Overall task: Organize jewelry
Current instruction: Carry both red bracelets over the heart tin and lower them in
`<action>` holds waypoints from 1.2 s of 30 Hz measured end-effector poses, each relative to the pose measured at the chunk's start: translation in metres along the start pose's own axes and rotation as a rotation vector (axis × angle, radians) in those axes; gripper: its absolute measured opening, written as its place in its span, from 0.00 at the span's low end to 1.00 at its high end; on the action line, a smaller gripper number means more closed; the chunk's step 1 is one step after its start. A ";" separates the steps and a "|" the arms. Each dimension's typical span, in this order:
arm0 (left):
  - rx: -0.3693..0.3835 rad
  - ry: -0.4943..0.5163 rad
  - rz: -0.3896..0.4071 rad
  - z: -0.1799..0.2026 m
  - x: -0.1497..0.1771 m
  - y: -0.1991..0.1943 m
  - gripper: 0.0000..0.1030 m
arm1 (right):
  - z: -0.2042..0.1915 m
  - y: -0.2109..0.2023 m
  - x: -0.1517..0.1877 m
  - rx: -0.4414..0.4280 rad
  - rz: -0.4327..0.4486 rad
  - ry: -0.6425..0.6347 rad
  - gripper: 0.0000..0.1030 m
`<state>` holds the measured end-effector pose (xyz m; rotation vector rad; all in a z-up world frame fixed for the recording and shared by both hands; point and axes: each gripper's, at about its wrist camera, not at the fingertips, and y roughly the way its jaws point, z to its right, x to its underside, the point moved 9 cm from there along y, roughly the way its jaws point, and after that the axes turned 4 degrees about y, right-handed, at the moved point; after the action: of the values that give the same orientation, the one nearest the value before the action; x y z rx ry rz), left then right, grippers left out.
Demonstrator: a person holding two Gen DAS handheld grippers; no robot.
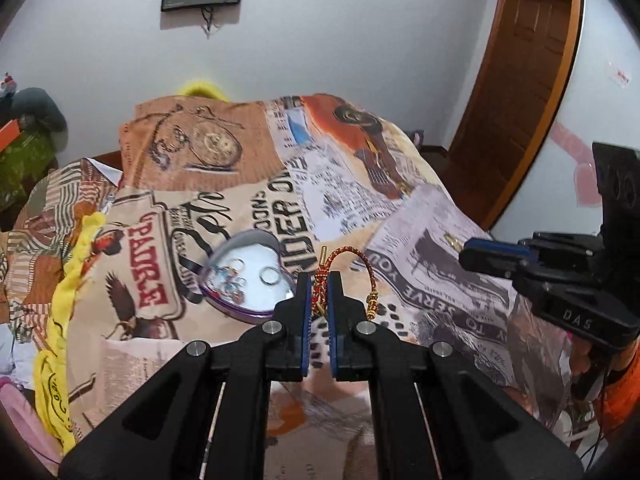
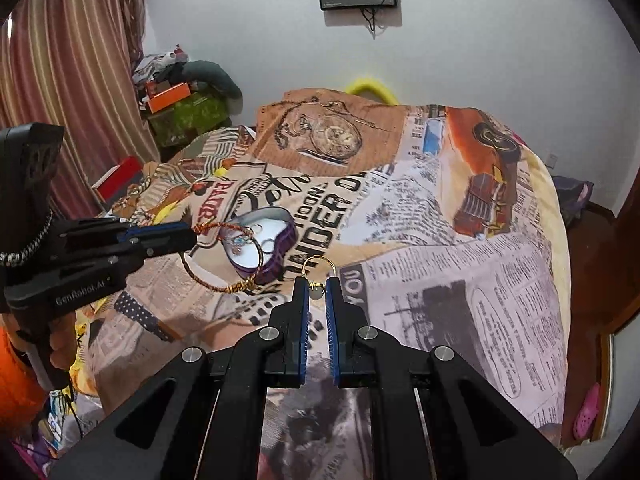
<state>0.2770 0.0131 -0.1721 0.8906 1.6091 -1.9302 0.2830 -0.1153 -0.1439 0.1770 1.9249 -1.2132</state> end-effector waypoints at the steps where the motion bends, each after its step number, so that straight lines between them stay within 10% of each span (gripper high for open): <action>1: -0.003 -0.002 0.005 -0.002 -0.001 -0.002 0.05 | -0.003 0.002 -0.002 -0.003 0.001 -0.004 0.07; 36: -0.038 -0.104 -0.073 -0.094 0.007 0.077 0.05 | -0.062 0.117 -0.020 -0.087 -0.127 -0.092 0.07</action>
<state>0.3443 0.0895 -0.2386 0.7135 1.6332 -1.9543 0.3199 0.0015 -0.1980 -0.0473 1.9279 -1.1962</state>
